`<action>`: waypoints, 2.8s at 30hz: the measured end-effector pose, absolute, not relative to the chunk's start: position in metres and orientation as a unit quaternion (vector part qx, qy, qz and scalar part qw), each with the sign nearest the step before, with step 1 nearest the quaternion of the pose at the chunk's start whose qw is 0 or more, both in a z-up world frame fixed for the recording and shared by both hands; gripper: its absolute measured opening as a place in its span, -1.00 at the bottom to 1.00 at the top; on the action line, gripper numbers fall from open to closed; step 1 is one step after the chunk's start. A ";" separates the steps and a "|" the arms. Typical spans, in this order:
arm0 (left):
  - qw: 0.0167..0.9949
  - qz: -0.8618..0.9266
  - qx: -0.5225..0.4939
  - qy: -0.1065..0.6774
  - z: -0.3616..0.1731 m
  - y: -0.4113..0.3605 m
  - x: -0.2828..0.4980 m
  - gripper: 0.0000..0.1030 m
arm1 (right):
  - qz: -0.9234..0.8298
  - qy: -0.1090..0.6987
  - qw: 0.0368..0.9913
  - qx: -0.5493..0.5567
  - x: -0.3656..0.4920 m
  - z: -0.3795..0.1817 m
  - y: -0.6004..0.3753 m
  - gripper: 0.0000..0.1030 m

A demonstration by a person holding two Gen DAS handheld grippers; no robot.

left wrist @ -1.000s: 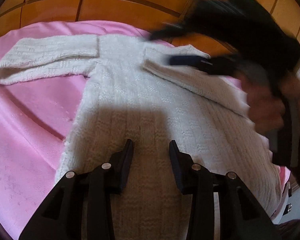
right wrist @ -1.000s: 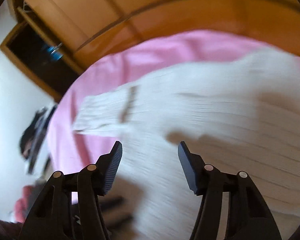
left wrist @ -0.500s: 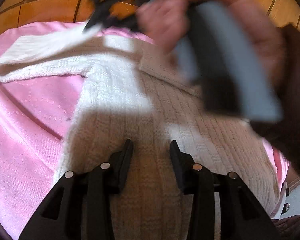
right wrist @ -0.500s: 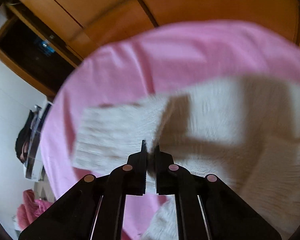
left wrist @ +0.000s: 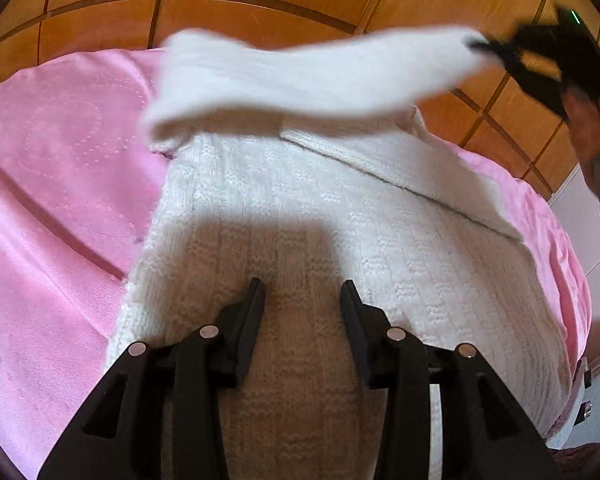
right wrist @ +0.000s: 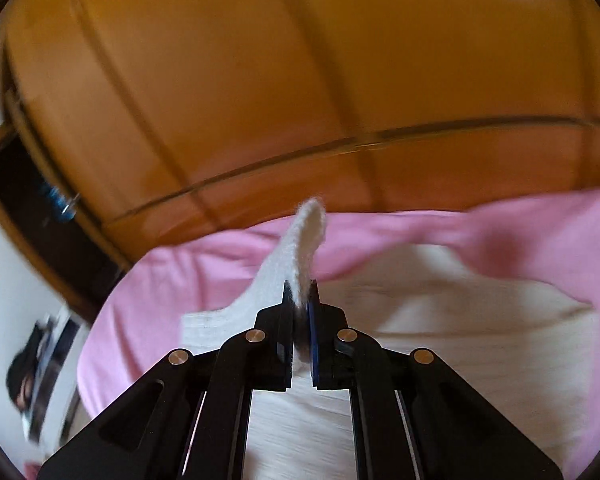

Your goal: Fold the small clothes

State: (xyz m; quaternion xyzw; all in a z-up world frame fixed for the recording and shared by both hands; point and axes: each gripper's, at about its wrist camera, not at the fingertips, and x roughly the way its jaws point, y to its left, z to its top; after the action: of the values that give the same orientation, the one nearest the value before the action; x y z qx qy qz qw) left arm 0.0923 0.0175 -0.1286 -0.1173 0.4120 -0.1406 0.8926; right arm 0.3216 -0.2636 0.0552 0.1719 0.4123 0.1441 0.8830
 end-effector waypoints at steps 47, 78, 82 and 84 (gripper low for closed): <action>0.814 -0.114 -0.322 0.470 -0.110 0.093 0.319 -0.46 | 0.002 0.482 0.870 0.101 0.277 -0.066 -0.359 -0.41; 0.904 0.010 -0.013 0.428 -0.107 -0.008 0.267 -0.20 | -0.023 0.448 0.893 0.036 0.271 -0.081 -0.336 -0.35; 0.910 0.007 -0.030 0.412 -0.092 -0.004 0.249 0.03 | -0.023 0.448 0.893 0.037 0.271 -0.081 -0.337 -0.35; 0.913 0.001 -0.035 0.406 -0.083 -0.004 0.237 0.05 | -0.024 0.448 0.893 0.035 0.271 -0.081 -0.336 -0.35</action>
State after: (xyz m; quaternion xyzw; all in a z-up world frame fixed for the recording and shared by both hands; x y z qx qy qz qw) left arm 0.2368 -0.0041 -0.0833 -0.0355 0.4058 0.0012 0.9133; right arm 0.2713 -0.3365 -0.0811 0.0351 0.4475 -0.0237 0.8933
